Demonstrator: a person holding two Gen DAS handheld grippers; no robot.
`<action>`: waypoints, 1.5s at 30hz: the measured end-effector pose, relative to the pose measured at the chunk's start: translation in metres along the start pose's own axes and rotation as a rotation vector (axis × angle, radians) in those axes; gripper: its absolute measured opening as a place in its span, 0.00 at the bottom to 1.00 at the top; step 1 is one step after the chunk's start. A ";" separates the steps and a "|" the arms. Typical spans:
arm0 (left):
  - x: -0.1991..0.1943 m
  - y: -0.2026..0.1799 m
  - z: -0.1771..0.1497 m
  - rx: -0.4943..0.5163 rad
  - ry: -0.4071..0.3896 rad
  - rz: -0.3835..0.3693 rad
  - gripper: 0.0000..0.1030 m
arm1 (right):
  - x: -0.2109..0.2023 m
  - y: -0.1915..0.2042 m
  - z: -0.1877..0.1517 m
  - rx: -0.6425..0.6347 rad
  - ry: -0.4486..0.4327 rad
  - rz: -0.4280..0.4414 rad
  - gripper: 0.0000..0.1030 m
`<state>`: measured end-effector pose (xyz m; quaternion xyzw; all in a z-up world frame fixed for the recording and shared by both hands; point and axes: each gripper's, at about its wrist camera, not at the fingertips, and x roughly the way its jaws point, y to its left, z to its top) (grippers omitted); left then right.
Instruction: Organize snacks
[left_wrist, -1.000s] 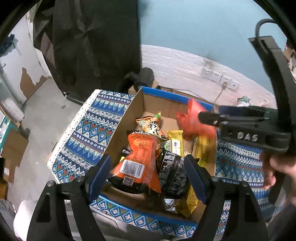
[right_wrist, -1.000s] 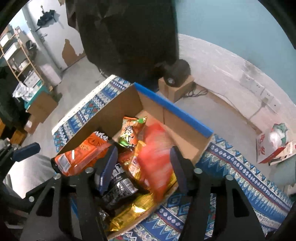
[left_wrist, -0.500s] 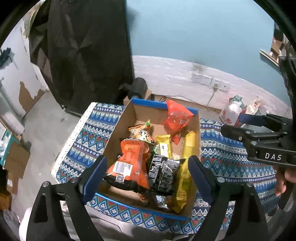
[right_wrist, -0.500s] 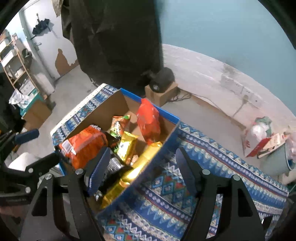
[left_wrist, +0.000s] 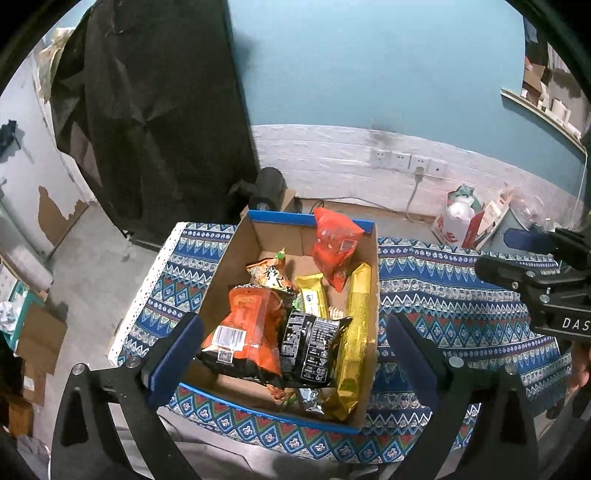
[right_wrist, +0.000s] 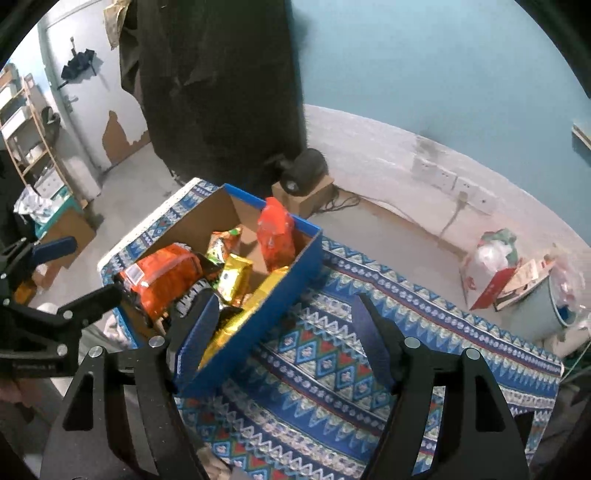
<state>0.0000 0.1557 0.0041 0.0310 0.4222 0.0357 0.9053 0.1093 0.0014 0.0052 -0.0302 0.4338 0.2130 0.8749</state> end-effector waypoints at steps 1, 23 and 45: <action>-0.001 -0.001 0.000 0.001 -0.003 -0.003 0.97 | -0.001 -0.002 -0.002 0.004 0.000 -0.001 0.71; -0.008 -0.027 0.004 0.051 -0.007 -0.010 0.97 | -0.011 -0.027 -0.020 0.037 0.000 -0.001 0.71; -0.006 -0.029 0.004 0.053 0.006 0.004 0.97 | -0.010 -0.021 -0.019 0.027 0.003 -0.004 0.71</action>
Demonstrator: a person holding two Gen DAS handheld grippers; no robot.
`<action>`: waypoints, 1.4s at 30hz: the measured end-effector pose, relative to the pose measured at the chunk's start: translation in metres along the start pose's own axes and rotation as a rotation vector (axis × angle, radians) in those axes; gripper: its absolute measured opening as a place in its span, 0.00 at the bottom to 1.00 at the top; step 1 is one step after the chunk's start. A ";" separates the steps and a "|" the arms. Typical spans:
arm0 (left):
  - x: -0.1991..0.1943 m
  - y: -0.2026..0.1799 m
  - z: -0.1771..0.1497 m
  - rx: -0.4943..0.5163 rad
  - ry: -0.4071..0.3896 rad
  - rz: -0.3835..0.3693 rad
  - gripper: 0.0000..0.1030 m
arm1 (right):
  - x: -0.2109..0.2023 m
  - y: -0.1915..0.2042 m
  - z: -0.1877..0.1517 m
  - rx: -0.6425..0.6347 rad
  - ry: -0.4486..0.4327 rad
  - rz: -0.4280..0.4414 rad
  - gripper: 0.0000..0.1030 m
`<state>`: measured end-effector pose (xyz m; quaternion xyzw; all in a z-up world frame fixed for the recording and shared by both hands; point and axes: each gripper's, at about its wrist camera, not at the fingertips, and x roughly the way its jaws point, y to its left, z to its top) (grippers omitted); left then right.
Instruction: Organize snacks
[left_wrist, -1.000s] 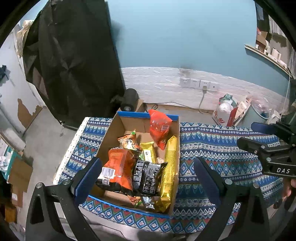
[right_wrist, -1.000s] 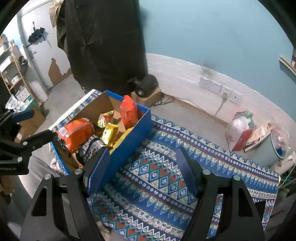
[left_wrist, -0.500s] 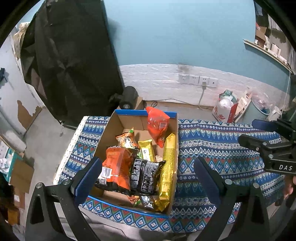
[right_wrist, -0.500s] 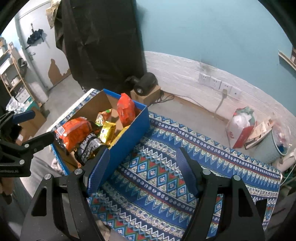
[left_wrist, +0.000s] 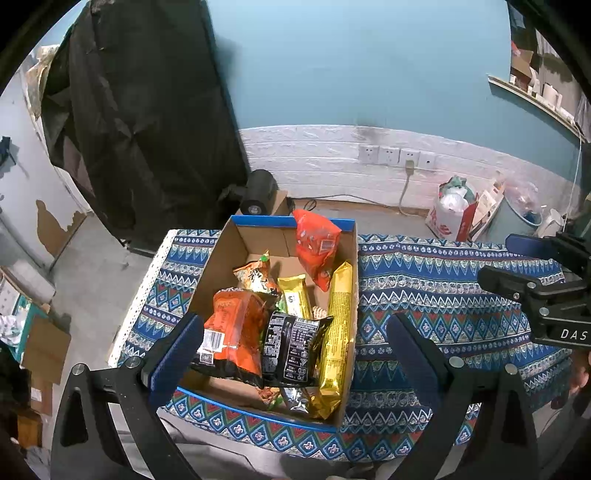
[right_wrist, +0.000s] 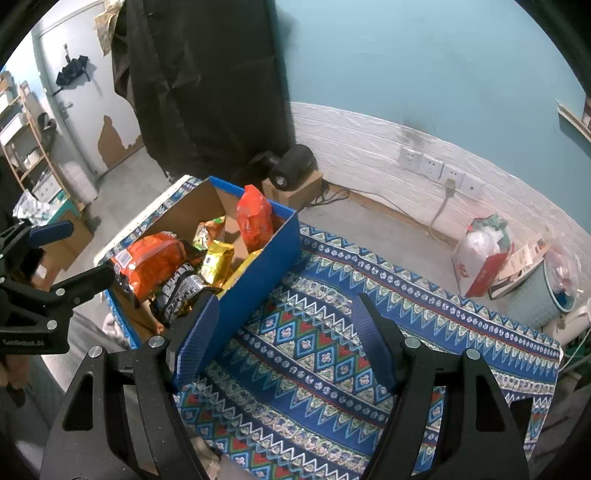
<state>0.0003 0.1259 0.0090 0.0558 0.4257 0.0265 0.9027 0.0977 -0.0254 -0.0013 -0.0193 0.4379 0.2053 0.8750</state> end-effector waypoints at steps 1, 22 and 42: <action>0.000 0.000 0.000 0.001 0.000 0.002 0.97 | 0.000 0.000 0.000 0.000 0.000 -0.001 0.71; 0.003 -0.004 -0.002 0.022 0.014 0.001 0.97 | 0.000 -0.001 -0.001 0.000 0.000 -0.001 0.71; 0.006 -0.003 -0.003 0.009 0.027 0.003 0.97 | 0.001 -0.002 -0.002 -0.004 0.004 -0.003 0.71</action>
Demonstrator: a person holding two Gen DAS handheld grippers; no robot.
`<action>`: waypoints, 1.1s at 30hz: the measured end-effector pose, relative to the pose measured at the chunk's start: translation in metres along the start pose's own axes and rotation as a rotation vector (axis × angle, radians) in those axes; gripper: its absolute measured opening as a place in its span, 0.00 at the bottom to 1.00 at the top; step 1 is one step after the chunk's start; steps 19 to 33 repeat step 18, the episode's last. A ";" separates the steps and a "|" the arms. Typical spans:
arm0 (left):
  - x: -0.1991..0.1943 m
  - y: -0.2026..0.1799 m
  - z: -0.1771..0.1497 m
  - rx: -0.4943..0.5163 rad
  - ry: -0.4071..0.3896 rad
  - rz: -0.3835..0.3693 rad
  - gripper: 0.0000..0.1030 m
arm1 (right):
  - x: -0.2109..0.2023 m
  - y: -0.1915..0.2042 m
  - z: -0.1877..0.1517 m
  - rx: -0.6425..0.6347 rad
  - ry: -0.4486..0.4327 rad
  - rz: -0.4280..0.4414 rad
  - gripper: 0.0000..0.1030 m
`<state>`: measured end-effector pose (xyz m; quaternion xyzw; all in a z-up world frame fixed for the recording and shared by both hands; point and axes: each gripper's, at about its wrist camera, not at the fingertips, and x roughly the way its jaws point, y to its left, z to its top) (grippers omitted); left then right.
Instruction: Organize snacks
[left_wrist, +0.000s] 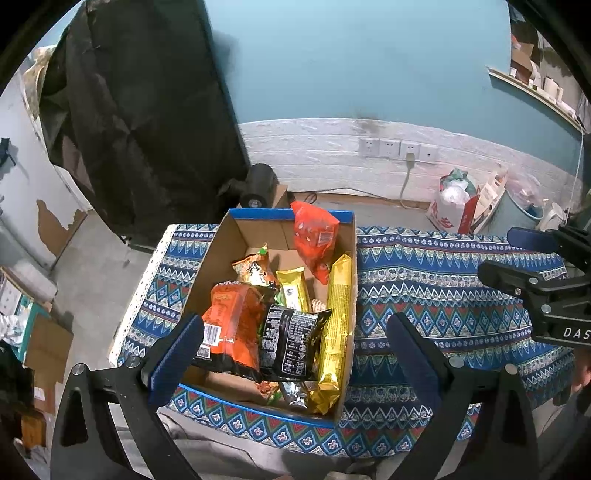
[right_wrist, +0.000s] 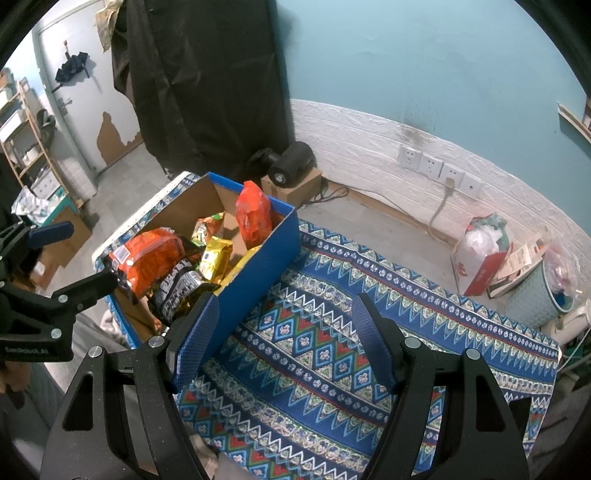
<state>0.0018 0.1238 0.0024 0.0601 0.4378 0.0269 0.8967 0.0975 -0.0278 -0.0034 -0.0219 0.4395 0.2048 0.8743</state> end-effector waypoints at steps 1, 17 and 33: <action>0.000 0.000 0.000 -0.001 0.001 -0.002 0.97 | 0.000 0.000 0.000 0.000 0.001 0.000 0.71; 0.000 -0.002 -0.002 -0.009 0.004 -0.024 0.99 | -0.001 -0.001 -0.002 -0.003 0.002 -0.001 0.71; 0.000 -0.002 -0.001 -0.009 0.007 -0.024 0.99 | -0.001 -0.001 -0.002 -0.003 0.002 -0.001 0.71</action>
